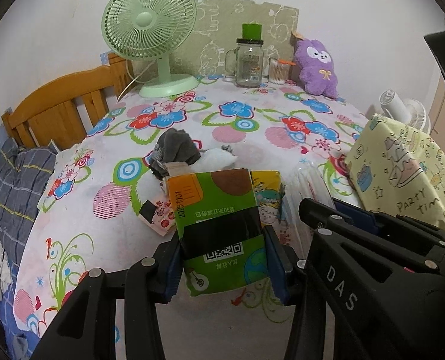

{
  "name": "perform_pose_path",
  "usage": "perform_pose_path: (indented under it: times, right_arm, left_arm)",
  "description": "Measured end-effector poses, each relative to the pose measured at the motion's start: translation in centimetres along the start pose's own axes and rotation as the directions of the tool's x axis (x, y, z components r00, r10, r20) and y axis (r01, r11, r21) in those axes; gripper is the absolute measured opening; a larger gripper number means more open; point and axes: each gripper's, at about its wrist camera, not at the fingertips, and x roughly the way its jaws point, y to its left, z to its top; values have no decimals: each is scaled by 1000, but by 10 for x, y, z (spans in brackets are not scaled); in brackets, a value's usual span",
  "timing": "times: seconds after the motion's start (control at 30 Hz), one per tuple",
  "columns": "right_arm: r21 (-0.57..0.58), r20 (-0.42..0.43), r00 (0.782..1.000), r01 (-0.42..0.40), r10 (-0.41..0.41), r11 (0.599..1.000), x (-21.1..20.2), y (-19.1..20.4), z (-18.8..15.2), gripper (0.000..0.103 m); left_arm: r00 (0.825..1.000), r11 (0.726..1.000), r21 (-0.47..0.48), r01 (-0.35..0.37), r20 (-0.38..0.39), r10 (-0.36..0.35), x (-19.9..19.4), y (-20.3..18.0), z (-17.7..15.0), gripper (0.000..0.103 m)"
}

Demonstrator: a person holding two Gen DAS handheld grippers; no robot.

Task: Organize soft objects
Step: 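Lift the tissue box and plastic tubes and carry them toward the patterned box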

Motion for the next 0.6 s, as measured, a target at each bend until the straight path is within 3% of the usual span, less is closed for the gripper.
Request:
perform_pose_path:
  times: [0.6]
  right_arm:
    - [-7,98,995,-1,1,1000,-50,-3,14,22]
  left_arm:
    - [996,999,12,32,79,-33,-40,-10,20,49]
